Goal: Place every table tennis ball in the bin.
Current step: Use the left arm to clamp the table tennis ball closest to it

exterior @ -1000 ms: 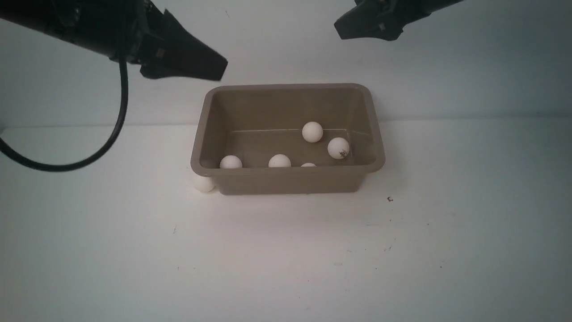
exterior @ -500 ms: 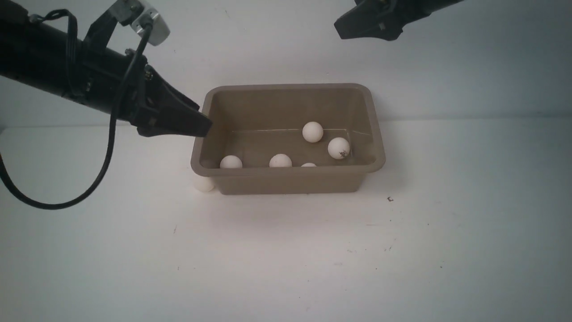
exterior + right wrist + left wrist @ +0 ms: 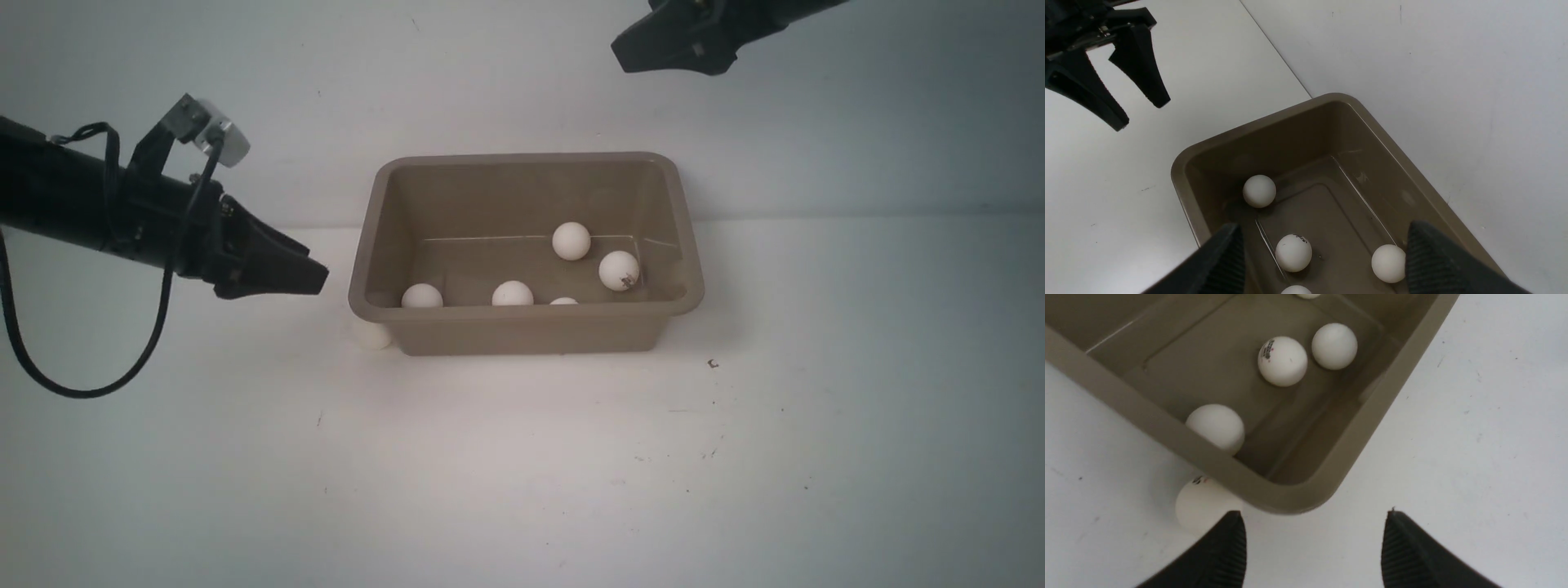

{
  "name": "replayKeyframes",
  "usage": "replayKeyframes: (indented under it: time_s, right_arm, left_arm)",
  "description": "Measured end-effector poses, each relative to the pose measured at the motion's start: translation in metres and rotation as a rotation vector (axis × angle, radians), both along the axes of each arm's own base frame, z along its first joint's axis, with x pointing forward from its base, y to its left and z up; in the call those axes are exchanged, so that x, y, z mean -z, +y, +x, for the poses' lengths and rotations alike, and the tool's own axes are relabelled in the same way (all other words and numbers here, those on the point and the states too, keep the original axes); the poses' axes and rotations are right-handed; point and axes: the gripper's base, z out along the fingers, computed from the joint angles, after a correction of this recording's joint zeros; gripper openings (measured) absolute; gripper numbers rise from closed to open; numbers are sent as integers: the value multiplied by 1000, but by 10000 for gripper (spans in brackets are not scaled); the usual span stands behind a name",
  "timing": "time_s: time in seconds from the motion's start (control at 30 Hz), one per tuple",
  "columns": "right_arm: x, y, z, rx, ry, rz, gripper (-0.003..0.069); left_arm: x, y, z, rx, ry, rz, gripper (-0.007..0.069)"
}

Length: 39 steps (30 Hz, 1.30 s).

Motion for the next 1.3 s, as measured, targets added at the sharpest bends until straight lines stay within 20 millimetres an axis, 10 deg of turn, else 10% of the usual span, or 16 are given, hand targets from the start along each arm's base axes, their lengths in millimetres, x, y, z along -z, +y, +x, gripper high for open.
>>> replayKeyframes:
  time_s: [1.3]
  right_arm:
    - [1, -1, 1, -6, -32, -35, 482]
  left_arm:
    - [80, -22, 35, 86, -211, 249, 563]
